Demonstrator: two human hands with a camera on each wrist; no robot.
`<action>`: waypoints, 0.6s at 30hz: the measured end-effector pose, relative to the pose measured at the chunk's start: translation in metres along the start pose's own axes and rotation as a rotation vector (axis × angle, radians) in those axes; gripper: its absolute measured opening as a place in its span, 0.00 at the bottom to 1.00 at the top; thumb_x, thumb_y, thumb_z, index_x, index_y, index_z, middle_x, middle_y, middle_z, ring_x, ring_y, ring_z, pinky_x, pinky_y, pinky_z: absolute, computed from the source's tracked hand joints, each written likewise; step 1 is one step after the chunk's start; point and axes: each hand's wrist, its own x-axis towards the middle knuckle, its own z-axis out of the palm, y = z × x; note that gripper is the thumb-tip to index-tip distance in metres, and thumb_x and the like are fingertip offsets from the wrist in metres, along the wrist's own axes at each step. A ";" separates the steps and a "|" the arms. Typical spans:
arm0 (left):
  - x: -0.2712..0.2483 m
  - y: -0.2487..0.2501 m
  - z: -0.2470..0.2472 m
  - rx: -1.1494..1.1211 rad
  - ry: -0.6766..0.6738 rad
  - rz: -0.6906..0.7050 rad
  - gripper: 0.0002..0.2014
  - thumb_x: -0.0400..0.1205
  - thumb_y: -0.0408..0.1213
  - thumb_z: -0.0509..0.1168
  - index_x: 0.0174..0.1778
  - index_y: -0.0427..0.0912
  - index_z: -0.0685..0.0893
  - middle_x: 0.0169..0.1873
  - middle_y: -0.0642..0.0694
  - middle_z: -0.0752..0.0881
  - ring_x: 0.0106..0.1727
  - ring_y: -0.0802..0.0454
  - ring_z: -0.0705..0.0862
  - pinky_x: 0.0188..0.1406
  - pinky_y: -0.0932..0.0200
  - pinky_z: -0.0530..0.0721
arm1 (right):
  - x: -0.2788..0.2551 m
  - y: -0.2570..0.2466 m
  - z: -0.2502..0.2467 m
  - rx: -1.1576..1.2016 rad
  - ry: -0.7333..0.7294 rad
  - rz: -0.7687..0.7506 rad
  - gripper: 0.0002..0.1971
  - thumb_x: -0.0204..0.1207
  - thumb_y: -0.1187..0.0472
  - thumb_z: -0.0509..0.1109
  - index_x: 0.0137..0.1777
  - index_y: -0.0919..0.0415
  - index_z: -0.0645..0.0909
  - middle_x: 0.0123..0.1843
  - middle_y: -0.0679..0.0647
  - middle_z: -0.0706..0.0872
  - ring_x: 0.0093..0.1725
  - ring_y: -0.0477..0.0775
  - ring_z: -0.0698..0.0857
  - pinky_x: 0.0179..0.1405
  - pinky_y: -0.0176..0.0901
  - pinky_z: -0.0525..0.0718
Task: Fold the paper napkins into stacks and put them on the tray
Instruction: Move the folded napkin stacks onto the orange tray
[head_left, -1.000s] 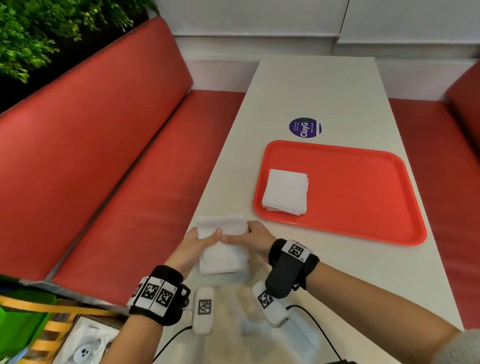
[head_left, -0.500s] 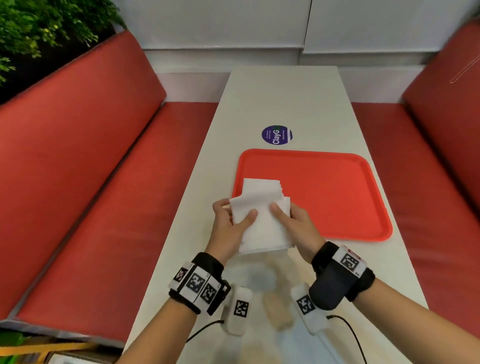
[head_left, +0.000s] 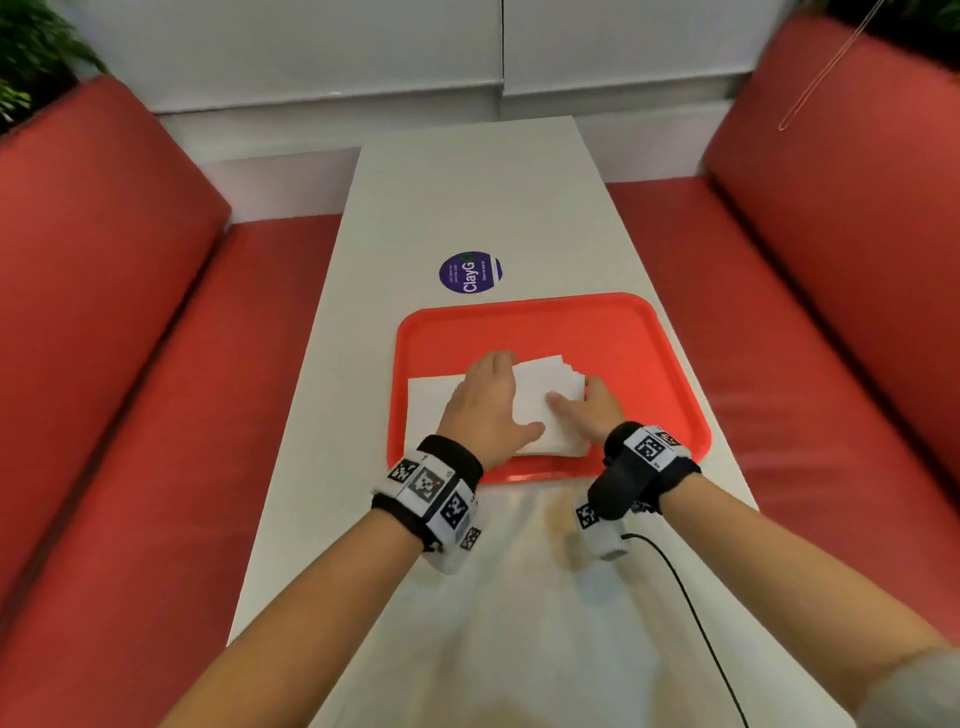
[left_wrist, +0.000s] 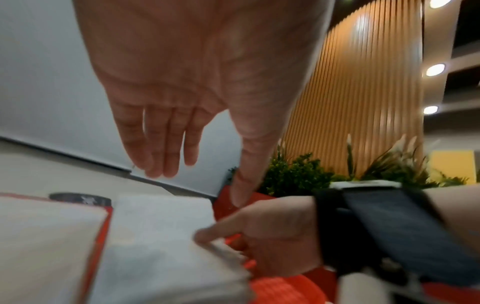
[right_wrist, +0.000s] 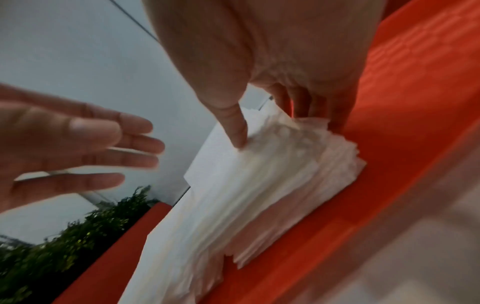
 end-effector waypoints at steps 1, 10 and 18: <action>-0.005 0.003 0.007 -0.039 0.003 -0.004 0.27 0.77 0.43 0.73 0.70 0.39 0.76 0.65 0.44 0.78 0.66 0.48 0.77 0.64 0.53 0.77 | 0.002 0.003 -0.001 -0.059 0.010 -0.004 0.31 0.75 0.53 0.74 0.73 0.67 0.69 0.68 0.61 0.81 0.68 0.64 0.80 0.68 0.57 0.78; -0.031 0.013 0.074 -0.059 -0.347 0.145 0.17 0.84 0.32 0.57 0.65 0.42 0.85 0.64 0.43 0.86 0.65 0.45 0.83 0.63 0.49 0.81 | 0.011 -0.039 -0.024 -0.327 0.008 -0.376 0.33 0.76 0.42 0.71 0.79 0.50 0.67 0.77 0.57 0.72 0.77 0.60 0.71 0.75 0.61 0.71; -0.016 0.022 0.085 0.126 -0.309 0.093 0.14 0.85 0.31 0.55 0.60 0.32 0.83 0.57 0.34 0.84 0.60 0.36 0.82 0.59 0.42 0.82 | 0.032 -0.094 -0.008 -0.736 -0.397 -0.163 0.43 0.80 0.28 0.45 0.77 0.63 0.73 0.81 0.62 0.70 0.78 0.64 0.70 0.75 0.55 0.66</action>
